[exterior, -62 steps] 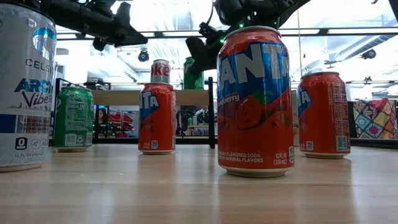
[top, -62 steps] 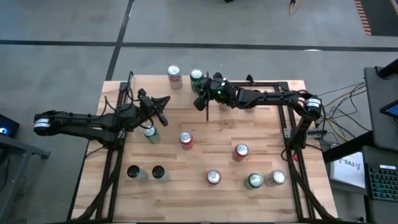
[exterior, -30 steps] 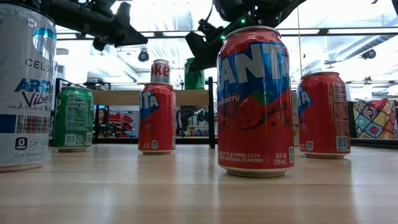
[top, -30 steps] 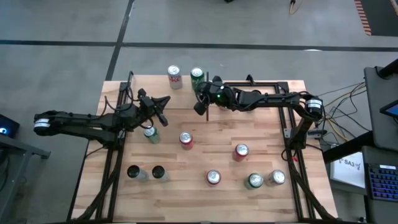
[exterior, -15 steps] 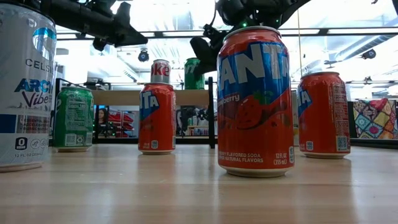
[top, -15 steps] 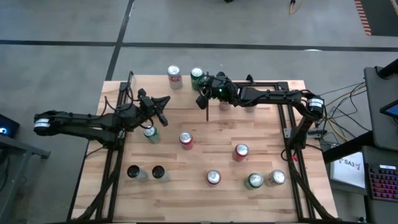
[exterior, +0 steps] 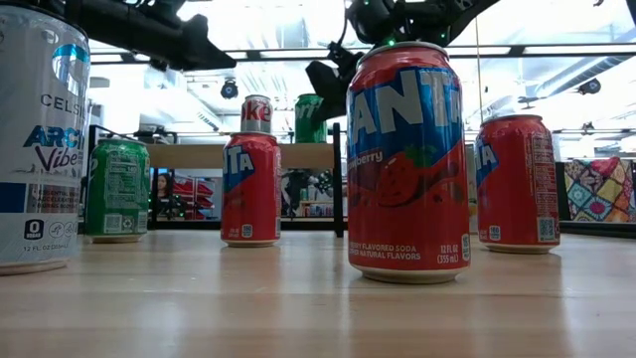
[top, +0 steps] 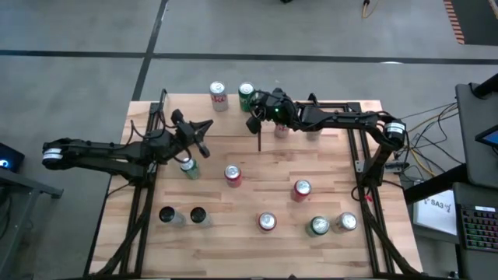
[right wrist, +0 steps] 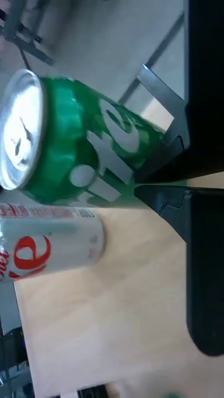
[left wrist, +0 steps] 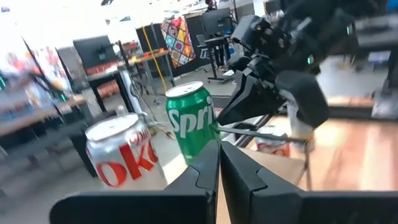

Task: Place canned beverage on shelf
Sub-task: Put the middle green soda can on the shelf

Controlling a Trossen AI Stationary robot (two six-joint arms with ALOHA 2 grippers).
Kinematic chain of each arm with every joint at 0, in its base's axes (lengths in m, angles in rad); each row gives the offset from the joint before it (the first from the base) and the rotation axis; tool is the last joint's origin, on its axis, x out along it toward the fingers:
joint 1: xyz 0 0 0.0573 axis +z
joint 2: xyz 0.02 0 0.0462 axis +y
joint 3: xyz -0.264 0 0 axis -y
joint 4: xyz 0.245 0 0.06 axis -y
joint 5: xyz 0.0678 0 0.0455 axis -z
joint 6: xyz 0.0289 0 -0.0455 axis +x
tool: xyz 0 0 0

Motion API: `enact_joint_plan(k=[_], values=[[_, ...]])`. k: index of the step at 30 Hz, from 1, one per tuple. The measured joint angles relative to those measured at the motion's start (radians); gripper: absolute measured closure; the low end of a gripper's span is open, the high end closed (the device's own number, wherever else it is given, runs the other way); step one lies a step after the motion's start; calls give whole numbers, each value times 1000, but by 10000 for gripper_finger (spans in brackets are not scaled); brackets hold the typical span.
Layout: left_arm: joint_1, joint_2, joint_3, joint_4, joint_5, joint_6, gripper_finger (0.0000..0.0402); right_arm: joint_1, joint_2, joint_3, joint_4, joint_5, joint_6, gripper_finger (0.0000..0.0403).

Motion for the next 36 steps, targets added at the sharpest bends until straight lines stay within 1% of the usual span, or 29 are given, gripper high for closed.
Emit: enact_joint_plan(k=[2, 3, 5, 8, 10, 14, 18, 24, 29, 33, 36], values=[[0, 0, 2, -2, 41, 96, 402, 8, -7, 0, -8, -31, 31, 394], [0, -1, 2, -5, 81, 138, 402, 13, -13, 0, -12, -48, 51, 394], [2, -1, 0, -11, 184, 193, 402, 26, -23, 1, -14, -71, 91, 394], [5, -2, -1, -14, 350, 258, 402, 50, -35, 21, -45, -75, 161, 394], [5, -6, 0, -15, 415, 276, 402, 67, -39, 44, -52, -70, 207, 394], [6, -28, 0, -22, 435, 282, 402, 99, -42, 81, -49, -62, 262, 394], [6, -56, -9, -39, 448, 268, 402, 133, -38, 99, -57, 27, 302, 394], [9, -130, -34, -56, 580, 260, 402, 168, -35, 114, -64, 163, 321, 394], [14, -183, -64, -52, 617, 261, 402, 166, -14, 140, -74, 181, 347, 394], [24, -212, -75, -45, 619, 257, 402, 159, 15, 145, -89, 222, 346, 394], [29, -219, -77, -46, 619, 246, 402, 150, 23, 145, -83, 226, 347, 394]])
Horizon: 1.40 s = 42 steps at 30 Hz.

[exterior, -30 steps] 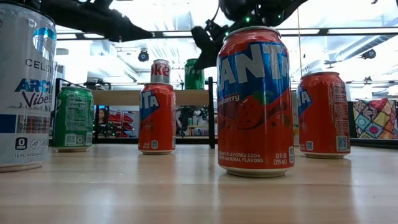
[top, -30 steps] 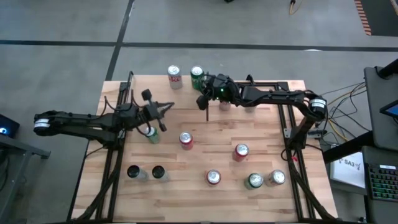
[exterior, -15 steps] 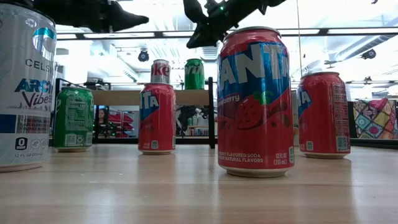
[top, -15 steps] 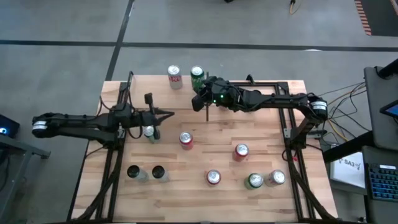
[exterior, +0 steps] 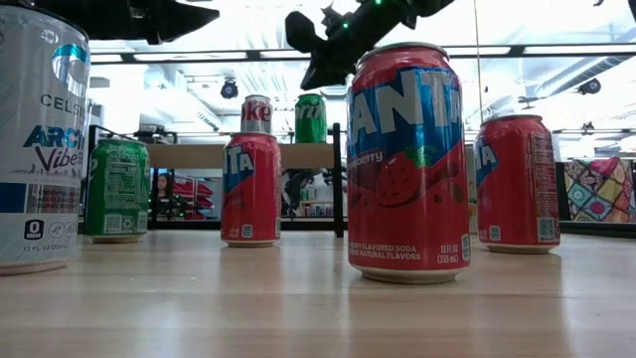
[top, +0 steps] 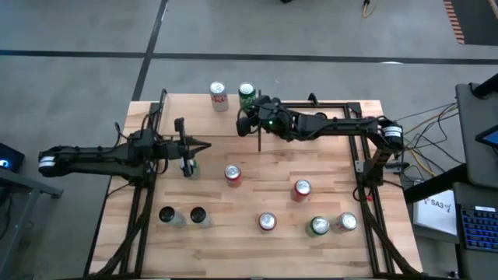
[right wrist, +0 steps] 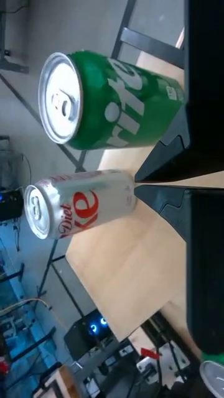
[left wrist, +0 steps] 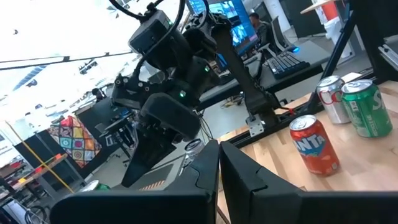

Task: Place canned beverage on shelf
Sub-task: Put the middle green soda can on the shelf

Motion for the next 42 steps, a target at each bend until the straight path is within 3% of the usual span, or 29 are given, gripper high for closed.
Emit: enact_joint_plan(k=[19, 24, 33, 42], values=[[0, 20, 0, 29, -20, -47, 402, -82, 43, 1, 4, 26, -5, 394], [2, 78, 0, 117, -137, -97, 402, -86, 43, 1, 9, 26, -10, 394], [8, 225, 0, 258, -169, -93, 402, -86, 42, 1, 10, 26, -11, 394], [21, 254, 0, 290, -170, -83, 402, -86, 42, 1, 10, 52, -29, 394]])
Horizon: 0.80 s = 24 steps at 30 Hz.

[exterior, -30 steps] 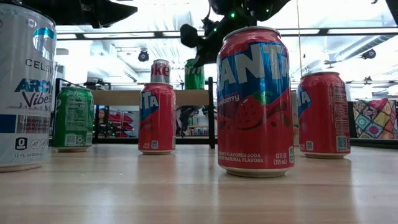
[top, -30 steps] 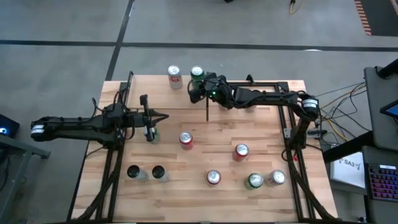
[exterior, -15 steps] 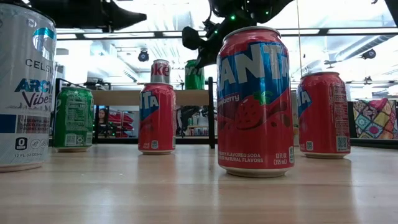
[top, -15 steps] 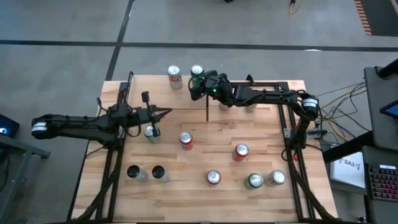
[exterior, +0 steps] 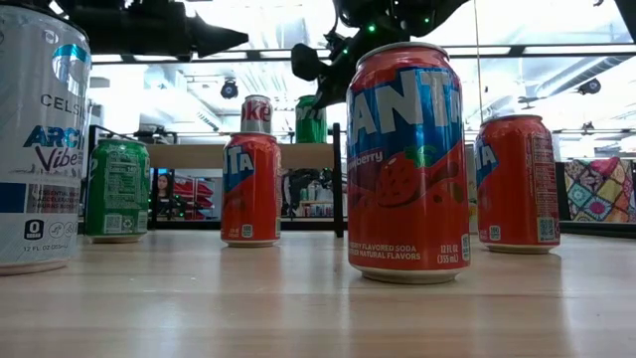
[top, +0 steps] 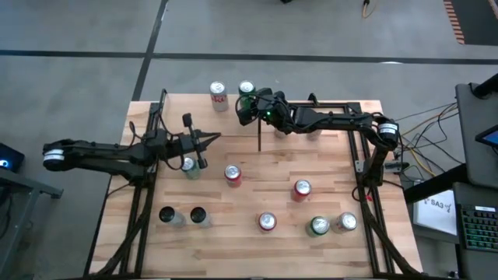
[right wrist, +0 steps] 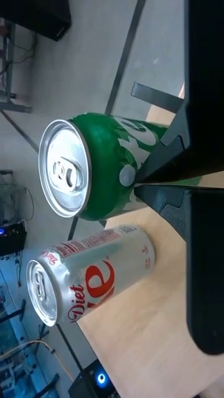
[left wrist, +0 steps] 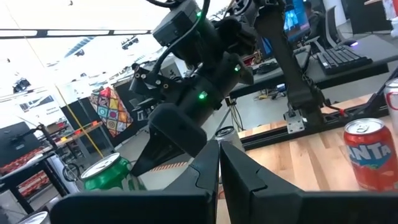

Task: Place canned beverage on shelf
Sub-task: Put the middle green soda can on the shelf

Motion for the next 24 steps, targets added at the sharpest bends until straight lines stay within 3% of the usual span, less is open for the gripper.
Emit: enact_joint_plan(k=[24], values=[[5, 1, 0, 21, 0, 38, 402, 11, 0, -1, 52, -31, 28, 394]])
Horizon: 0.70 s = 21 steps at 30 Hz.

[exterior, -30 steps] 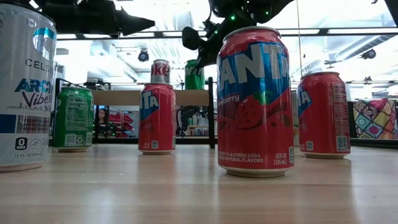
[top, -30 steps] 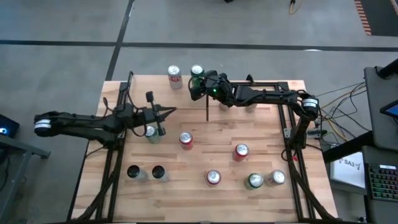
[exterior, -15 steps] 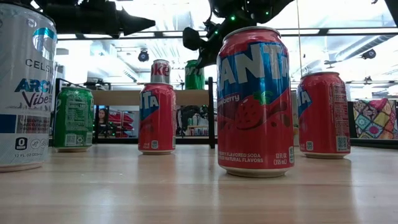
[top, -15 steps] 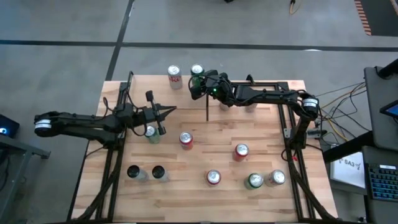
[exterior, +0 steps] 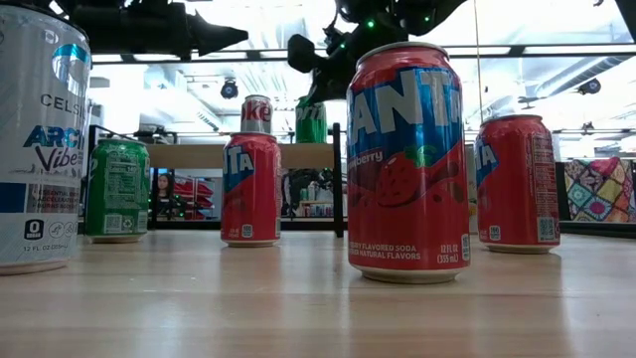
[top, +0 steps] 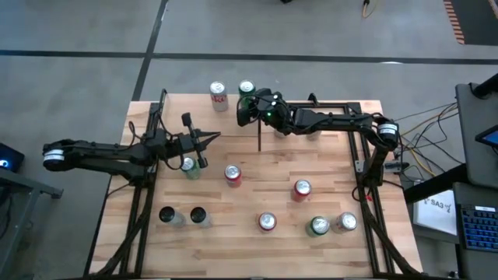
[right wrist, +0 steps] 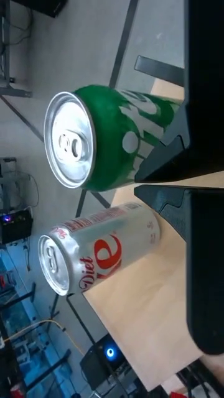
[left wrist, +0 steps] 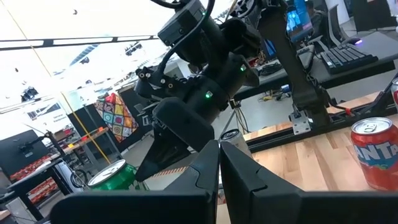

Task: Place canned beverage on shelf
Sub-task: Put the middle green soda can on the shelf

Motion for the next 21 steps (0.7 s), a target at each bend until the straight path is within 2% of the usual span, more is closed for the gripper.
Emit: enact_joint_plan(k=[21], values=[[0, 0, 0, 4, 0, 0, 402, -22, 0, 0, 0, 5, -34, 394]])
